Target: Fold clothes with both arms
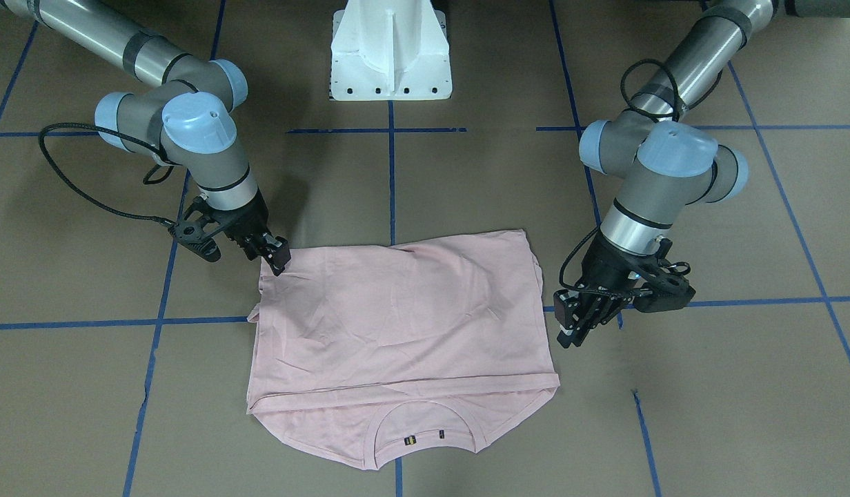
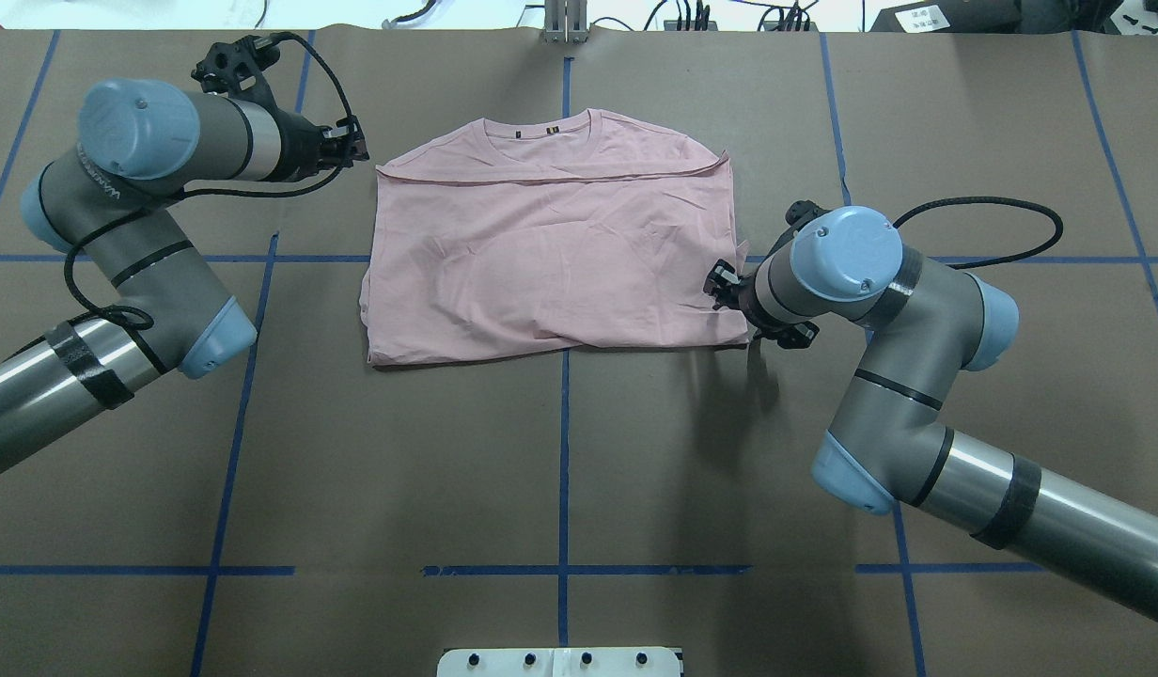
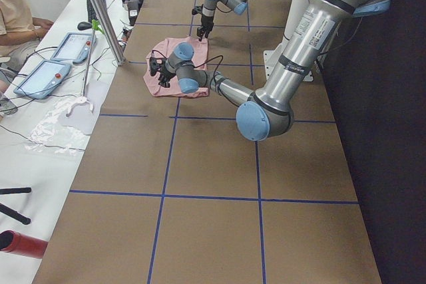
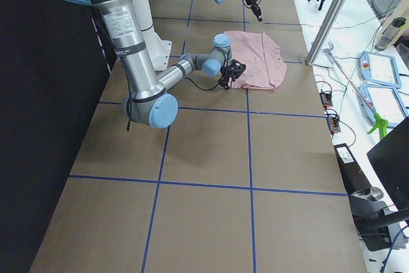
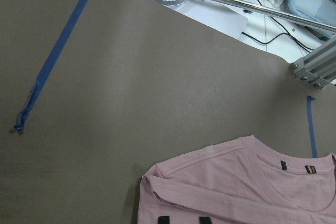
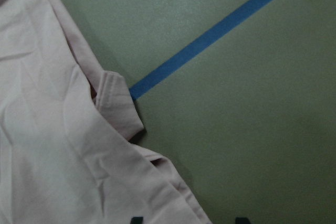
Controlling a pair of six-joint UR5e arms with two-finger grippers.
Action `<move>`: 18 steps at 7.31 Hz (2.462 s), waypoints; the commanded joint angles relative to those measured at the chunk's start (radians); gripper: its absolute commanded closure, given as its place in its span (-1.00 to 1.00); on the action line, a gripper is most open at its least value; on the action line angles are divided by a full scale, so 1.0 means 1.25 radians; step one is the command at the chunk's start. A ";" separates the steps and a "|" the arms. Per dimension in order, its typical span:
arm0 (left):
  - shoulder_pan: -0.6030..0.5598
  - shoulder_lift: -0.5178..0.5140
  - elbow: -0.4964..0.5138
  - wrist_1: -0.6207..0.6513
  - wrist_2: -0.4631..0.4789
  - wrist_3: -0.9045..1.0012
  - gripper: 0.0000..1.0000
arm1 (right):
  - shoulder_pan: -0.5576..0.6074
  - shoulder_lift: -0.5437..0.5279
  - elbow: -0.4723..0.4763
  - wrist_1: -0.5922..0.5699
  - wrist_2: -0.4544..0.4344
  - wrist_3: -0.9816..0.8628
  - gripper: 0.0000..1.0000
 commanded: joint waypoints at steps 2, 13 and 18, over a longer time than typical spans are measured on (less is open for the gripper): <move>0.002 -0.001 0.001 0.000 0.003 0.000 0.38 | -0.015 -0.019 0.019 0.000 -0.001 0.029 1.00; 0.006 0.011 -0.088 0.003 -0.133 -0.056 0.06 | -0.455 -0.351 0.505 -0.010 0.007 0.193 1.00; 0.213 0.150 -0.373 0.249 -0.032 -0.303 -0.10 | -0.246 -0.342 0.563 -0.010 0.016 0.197 -1.00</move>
